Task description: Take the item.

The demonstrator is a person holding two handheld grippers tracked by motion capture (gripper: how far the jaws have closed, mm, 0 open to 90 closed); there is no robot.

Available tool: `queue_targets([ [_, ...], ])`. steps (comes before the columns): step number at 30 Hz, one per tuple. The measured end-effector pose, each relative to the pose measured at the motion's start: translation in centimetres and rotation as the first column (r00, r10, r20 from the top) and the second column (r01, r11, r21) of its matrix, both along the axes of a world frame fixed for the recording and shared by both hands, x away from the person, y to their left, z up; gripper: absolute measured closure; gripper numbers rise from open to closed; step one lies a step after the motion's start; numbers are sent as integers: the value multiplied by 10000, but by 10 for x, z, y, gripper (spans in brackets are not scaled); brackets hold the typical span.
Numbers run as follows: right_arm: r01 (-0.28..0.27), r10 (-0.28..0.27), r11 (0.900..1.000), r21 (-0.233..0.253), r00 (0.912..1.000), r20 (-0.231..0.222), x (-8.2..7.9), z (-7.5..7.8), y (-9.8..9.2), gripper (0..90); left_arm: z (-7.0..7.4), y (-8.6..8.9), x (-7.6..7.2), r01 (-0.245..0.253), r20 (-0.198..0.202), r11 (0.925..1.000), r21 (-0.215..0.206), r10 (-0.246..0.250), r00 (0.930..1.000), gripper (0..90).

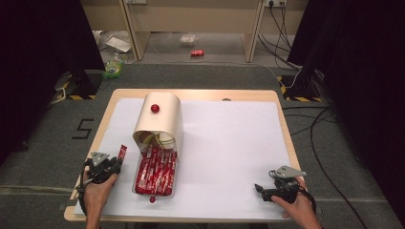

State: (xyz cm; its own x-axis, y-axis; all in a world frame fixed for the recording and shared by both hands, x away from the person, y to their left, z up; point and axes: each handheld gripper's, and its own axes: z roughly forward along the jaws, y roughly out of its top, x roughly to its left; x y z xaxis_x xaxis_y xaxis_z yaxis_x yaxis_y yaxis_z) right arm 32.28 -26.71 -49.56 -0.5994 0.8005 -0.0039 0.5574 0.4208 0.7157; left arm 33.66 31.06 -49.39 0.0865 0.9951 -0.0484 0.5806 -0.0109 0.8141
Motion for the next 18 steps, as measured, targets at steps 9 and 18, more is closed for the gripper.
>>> queue_targets([
  [9, -9, 9, 10000, -6, 10000, 11, 0, 0, 0, 130, 9, -1, -8, 151, 189, 9999, -3, -151, 9997, 667],
  [18, -9, 9, 10000, -20, 10000, 12, 0, 0, 0, 131, 15, -5, -14, 253, 499, 9981, -567, -225, 9985, 420],
])
